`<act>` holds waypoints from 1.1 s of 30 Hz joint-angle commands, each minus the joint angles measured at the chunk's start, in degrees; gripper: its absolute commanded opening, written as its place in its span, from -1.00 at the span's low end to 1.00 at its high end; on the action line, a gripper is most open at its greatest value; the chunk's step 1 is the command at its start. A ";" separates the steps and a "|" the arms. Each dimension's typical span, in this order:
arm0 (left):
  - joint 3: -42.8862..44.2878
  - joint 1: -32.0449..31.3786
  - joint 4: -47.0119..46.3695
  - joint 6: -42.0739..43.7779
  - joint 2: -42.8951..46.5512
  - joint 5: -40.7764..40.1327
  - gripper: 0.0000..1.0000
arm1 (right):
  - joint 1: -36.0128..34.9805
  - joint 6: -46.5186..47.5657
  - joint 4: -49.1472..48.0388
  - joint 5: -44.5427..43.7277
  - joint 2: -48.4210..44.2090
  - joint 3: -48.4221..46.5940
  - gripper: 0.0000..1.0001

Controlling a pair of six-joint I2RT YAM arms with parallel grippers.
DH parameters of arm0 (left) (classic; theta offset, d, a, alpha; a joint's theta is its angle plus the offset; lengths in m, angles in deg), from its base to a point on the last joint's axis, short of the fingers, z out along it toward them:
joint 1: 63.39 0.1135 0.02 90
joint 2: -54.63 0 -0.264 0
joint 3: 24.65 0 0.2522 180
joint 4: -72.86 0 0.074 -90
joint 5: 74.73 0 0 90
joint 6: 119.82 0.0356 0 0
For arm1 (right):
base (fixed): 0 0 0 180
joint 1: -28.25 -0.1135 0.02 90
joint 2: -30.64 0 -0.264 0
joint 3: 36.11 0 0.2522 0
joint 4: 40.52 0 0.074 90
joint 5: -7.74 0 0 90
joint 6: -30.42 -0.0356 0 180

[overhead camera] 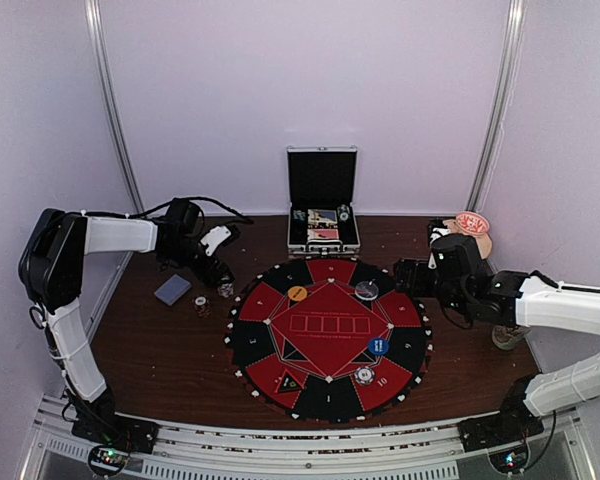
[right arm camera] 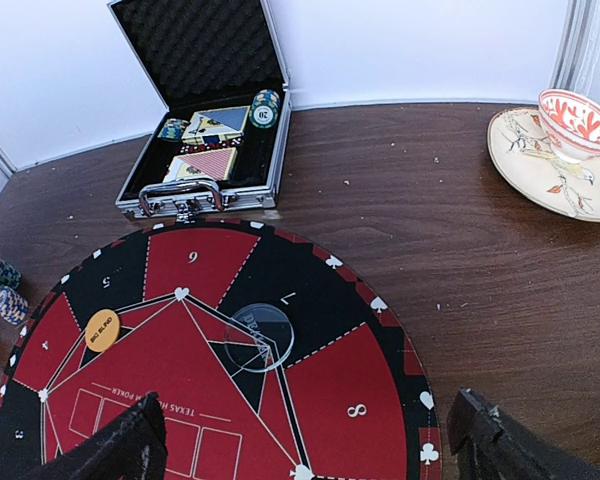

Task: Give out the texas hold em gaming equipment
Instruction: Pick up the pile of poker chips from the pile of poker chips.

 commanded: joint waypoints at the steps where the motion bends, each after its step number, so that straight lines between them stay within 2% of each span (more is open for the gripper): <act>1: 0.15 0.39 1.18 1.70 -0.07 1.64 0.53 | 0.34 0.60 -0.90 0.20 -0.49 0.49 0.99; 8: 0.37 0.44 2.04 2.28 -0.79 1.64 0.40 | 0.34 0.67 -0.88 0.27 -0.61 0.52 0.99; 33: 0.60 0.22 3.18 4.01 -3.11 2.05 0.41 | 0.34 0.74 -0.92 0.32 -0.67 0.59 0.99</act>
